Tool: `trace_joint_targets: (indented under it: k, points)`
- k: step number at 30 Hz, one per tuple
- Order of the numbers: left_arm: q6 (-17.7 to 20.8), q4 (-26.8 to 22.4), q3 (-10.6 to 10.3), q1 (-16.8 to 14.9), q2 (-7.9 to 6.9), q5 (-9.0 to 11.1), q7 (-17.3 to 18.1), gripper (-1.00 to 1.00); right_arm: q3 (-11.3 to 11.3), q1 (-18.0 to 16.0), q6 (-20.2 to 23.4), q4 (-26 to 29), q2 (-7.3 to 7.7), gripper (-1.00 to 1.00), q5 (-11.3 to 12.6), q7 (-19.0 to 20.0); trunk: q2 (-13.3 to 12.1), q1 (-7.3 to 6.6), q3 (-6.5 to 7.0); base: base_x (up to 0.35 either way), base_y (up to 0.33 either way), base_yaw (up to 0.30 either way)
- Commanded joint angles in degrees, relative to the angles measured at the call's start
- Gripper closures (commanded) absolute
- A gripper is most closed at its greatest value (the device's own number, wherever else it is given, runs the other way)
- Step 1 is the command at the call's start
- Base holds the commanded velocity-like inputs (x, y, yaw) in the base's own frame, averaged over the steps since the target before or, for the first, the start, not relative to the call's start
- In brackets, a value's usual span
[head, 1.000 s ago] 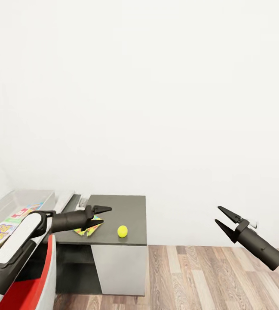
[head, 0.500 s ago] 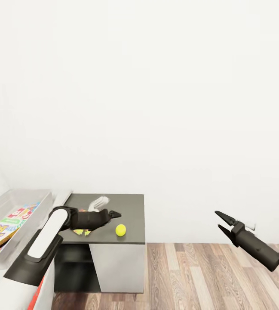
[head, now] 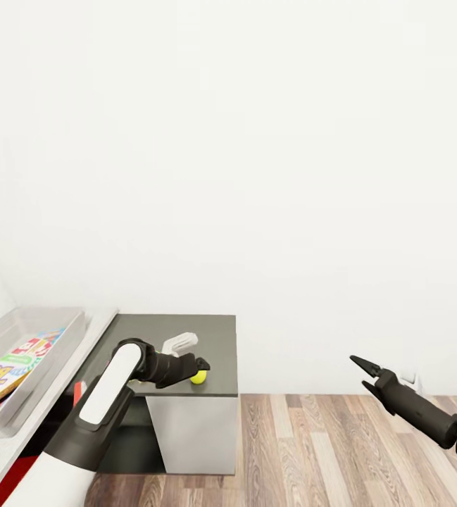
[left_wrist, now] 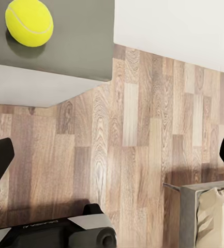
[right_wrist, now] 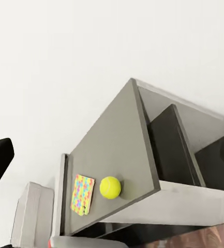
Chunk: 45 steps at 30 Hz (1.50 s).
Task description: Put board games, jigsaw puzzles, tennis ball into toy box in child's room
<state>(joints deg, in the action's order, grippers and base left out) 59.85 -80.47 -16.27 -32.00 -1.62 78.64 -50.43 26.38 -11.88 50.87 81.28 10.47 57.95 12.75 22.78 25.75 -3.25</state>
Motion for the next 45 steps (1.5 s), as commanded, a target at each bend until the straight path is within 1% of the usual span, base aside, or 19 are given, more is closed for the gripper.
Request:
trace_joint_targets:
  k: [1, 2, 6, 7, 10, 11, 13, 14, 16, 17, 20, 23, 34, 39, 45]
  points:
    - [0.04, -0.05, -0.14, -0.07, -0.04, 0.53, -0.66, -1.00, 0.01, -0.07, 0.31, 0.04, -0.01, -1.00, -0.33, -0.77, 0.14, 0.04, -0.19, 0.000, 0.000, 0.000]
    - [0.04, -0.04, -0.25, -0.07, -0.04, 0.53, -0.75, -1.00, -0.42, -0.09, 0.34, 0.11, -0.01, -1.00, -0.29, -3.36, 0.14, 0.04, -0.25, 0.000, 0.000, 0.000]
    - [-0.03, -0.04, -0.35, -0.07, -0.05, 0.50, -0.88, -1.00, -2.22, -0.35, 0.47, 0.46, 0.01, -1.00, -0.28, -9.54, 0.14, 0.04, -0.46, 0.000, 0.000, 0.000]
    - [-0.05, -0.04, -0.38, -0.07, -0.05, 0.48, -0.92, -1.00, -3.43, -0.57, 0.51, 0.62, 0.07, -1.00, -0.29, -12.80, 0.14, 0.04, -0.52, 0.000, 0.000, 0.000]
    - [-0.10, -0.04, -0.40, -0.07, -0.07, 0.47, -0.99, -1.00, -5.21, -0.85, 0.55, 0.75, 0.12, -1.00, -0.29, -17.67, 0.14, 0.04, -0.68, 0.000, 0.000, 0.000]
    - [-0.13, -0.04, -0.46, -0.07, -0.03, 0.47, -1.02, -1.00, -6.24, -1.10, 0.60, 0.81, 0.12, -1.00, -0.29, -20.68, 0.14, 0.04, -0.74, 0.000, 0.000, 0.000]
    - [-0.15, -0.04, -0.53, -0.07, 0.01, 0.46, -1.06, -1.00, -7.07, -1.38, 0.64, 0.90, 0.05, -1.00, -0.28, -23.33, 0.14, 0.04, -0.84, 0.000, 0.000, 0.000]
    - [-0.16, -0.07, -0.62, -0.08, 0.05, 0.46, -1.10, -1.00, -7.76, -1.62, 0.67, 1.13, 0.00, -1.00, -0.25, -25.46, 0.14, 0.04, -0.89, 0.000, 0.000, 0.000]
    - [-0.16, -0.09, -0.70, -0.08, 0.08, 0.46, -1.12, -1.00, -8.44, -1.79, 0.69, 1.51, -0.03, -1.00, -0.24, -27.03, 0.14, 0.04, -0.96, 0.000, 0.000, 0.000]
    - [-0.17, -0.10, -0.86, -0.08, 0.07, 0.46, -1.14, -1.00, -9.15, -1.90, 0.65, 1.89, -0.06, -1.00, -0.23, -28.09, 0.14, 0.04, -0.98, 0.000, 0.000, 0.000]
    - [-0.17, -0.12, -1.22, -0.08, -0.02, 0.41, -1.16, -1.00, -10.24, -2.03, 0.53, 2.37, -0.08, -1.00, -0.23, -29.44, 0.14, 0.04, -1.02, 0.000, 0.000, 0.000]
    - [-0.18, -0.12, -1.34, -0.08, -0.10, 0.43, -1.16, -1.00, -10.65, -2.08, 0.48, 2.56, -0.09, -1.00, -0.24, -29.91, 0.14, 0.04, -1.03, 0.000, 0.000, 0.000]
    - [-0.18, -0.12, -1.42, -0.08, -0.21, 0.46, -1.16, -1.00, -11.10, -2.11, 0.54, 2.70, -0.18, -1.00, -0.19, -30.11, 0.14, 0.04, -1.03, 0.000, 0.000, 0.000]
    - [-0.18, -0.13, -1.46, -0.08, -0.22, 0.46, -1.16, -1.00, -12.42, -2.36, 0.55, 2.78, -0.18, -1.00, -0.20, -30.25, 0.14, 0.04, -1.03, 0.000, 0.000, 0.000]
    - [-0.18, -0.16, -1.48, -0.08, -0.24, 0.46, -1.16, -1.00, -13.17, -3.44, 0.89, 2.92, -0.18, -1.00, -0.15, -30.25, 0.14, 0.04, -1.03, 0.000, 0.000, 0.000]
